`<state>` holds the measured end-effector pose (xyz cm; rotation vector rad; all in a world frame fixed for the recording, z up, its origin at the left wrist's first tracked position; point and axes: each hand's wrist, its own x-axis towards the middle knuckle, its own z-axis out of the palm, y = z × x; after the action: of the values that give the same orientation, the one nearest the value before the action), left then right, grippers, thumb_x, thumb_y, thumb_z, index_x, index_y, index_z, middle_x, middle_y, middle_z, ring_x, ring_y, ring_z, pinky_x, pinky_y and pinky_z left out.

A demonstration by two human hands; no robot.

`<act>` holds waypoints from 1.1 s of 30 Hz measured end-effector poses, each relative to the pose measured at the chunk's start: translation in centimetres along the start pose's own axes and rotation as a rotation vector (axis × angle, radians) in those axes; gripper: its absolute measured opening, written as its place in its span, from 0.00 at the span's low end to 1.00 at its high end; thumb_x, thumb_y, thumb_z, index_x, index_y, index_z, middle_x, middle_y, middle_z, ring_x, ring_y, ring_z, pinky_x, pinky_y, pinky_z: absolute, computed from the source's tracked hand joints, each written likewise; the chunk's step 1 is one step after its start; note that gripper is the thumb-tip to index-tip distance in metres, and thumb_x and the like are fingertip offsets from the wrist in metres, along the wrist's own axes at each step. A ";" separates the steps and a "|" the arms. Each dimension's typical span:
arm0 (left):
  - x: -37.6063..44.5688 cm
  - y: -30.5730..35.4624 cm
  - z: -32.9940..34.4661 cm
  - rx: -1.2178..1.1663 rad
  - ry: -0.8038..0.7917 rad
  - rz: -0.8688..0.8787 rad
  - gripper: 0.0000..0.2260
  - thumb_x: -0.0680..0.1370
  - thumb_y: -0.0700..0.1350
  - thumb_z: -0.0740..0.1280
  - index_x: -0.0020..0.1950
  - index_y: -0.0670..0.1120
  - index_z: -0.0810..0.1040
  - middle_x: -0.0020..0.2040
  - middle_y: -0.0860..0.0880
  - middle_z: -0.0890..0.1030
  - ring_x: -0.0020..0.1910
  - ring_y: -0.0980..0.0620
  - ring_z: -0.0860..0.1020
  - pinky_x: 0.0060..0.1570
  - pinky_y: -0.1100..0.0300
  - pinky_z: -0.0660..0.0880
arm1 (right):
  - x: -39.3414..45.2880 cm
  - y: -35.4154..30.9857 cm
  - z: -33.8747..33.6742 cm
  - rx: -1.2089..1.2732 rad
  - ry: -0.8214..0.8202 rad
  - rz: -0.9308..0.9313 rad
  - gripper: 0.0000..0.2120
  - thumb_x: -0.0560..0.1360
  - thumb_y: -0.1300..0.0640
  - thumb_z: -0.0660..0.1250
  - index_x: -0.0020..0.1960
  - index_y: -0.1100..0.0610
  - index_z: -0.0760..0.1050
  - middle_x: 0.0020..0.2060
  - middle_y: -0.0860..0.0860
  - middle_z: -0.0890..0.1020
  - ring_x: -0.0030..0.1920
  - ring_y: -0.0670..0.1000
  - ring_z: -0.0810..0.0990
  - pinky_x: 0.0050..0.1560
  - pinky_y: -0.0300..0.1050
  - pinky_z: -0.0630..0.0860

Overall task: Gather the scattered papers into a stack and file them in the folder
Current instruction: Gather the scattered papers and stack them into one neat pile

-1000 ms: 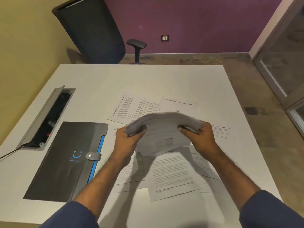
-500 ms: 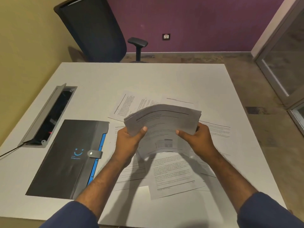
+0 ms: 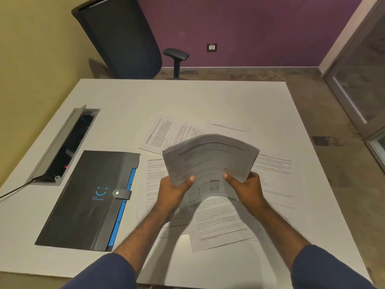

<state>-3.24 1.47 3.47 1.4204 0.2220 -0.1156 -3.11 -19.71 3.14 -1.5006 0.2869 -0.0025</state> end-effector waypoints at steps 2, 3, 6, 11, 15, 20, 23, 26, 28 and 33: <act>-0.1 -0.4 -0.1 -0.022 0.007 0.006 0.10 0.75 0.40 0.74 0.51 0.54 0.85 0.51 0.53 0.87 0.51 0.55 0.85 0.44 0.67 0.79 | -0.1 0.2 -0.1 -0.002 0.000 -0.028 0.08 0.72 0.61 0.75 0.45 0.48 0.84 0.42 0.46 0.88 0.43 0.45 0.87 0.39 0.33 0.80; -0.1 -0.7 0.0 -0.022 0.013 0.004 0.09 0.75 0.40 0.74 0.51 0.54 0.85 0.50 0.54 0.87 0.50 0.56 0.85 0.43 0.68 0.79 | -0.2 0.5 0.0 -0.004 0.004 -0.035 0.08 0.72 0.61 0.75 0.44 0.48 0.84 0.42 0.45 0.88 0.44 0.46 0.87 0.39 0.34 0.80; -0.8 -2.1 0.9 0.075 0.082 -0.007 0.09 0.75 0.40 0.74 0.49 0.54 0.82 0.44 0.61 0.87 0.45 0.62 0.84 0.39 0.71 0.78 | -0.6 1.4 0.5 -0.066 0.028 -0.063 0.11 0.75 0.64 0.71 0.47 0.47 0.83 0.42 0.43 0.88 0.47 0.48 0.86 0.43 0.38 0.82; -0.4 -3.0 1.8 0.157 0.231 0.017 0.09 0.77 0.44 0.72 0.56 0.52 0.80 0.46 0.61 0.84 0.45 0.67 0.82 0.40 0.74 0.76 | -0.4 0.6 0.9 -0.212 -0.004 -0.138 0.15 0.78 0.58 0.68 0.44 0.37 0.82 0.39 0.37 0.86 0.41 0.39 0.84 0.39 0.33 0.78; 0.6 -3.6 0.7 0.452 0.098 -0.083 0.22 0.71 0.32 0.69 0.62 0.50 0.74 0.56 0.51 0.81 0.56 0.50 0.80 0.51 0.60 0.79 | 0.9 0.4 -1.1 -0.289 0.067 -0.105 0.12 0.77 0.57 0.69 0.39 0.42 0.82 0.33 0.39 0.85 0.36 0.41 0.83 0.35 0.36 0.78; 0.0 -6.2 -0.8 0.973 0.177 -0.384 0.29 0.69 0.47 0.74 0.68 0.44 0.71 0.63 0.43 0.75 0.63 0.41 0.74 0.59 0.47 0.74 | 1.9 1.3 -4.3 -0.308 0.160 0.044 0.07 0.76 0.59 0.71 0.54 0.57 0.81 0.45 0.55 0.85 0.46 0.59 0.84 0.51 0.53 0.80; -0.6 -7.3 -0.1 1.087 0.159 -0.391 0.26 0.69 0.55 0.72 0.60 0.43 0.72 0.56 0.46 0.75 0.59 0.42 0.74 0.55 0.44 0.76 | 1.6 1.5 -5.5 -0.344 0.159 0.099 0.15 0.76 0.60 0.70 0.61 0.64 0.78 0.47 0.55 0.83 0.45 0.57 0.81 0.51 0.50 0.77; -1.2 -8.2 0.9 1.207 0.167 -0.352 0.30 0.69 0.62 0.70 0.61 0.44 0.70 0.56 0.48 0.73 0.59 0.45 0.71 0.51 0.47 0.74 | 1.2 1.8 -6.4 -0.363 0.166 0.165 0.15 0.77 0.61 0.69 0.62 0.64 0.78 0.45 0.54 0.81 0.39 0.49 0.80 0.43 0.46 0.76; -1.3 -8.5 1.4 1.266 0.183 -0.335 0.33 0.68 0.65 0.70 0.63 0.45 0.68 0.58 0.48 0.71 0.60 0.46 0.70 0.49 0.48 0.74 | 1.1 1.8 -6.8 -0.363 0.169 0.187 0.15 0.77 0.61 0.69 0.62 0.64 0.77 0.47 0.55 0.82 0.40 0.49 0.80 0.42 0.45 0.75; -0.8 -8.6 1.9 1.195 0.189 -0.344 0.29 0.70 0.60 0.72 0.64 0.45 0.71 0.60 0.47 0.69 0.61 0.46 0.70 0.51 0.48 0.74 | 1.0 2.0 -7.4 -0.375 0.171 0.210 0.16 0.77 0.59 0.69 0.63 0.62 0.77 0.45 0.52 0.82 0.41 0.51 0.80 0.44 0.46 0.76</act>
<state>-5.66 -1.77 -4.44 2.5744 0.6166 -0.4491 -3.90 -27.02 0.70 -1.8386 0.6080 0.0961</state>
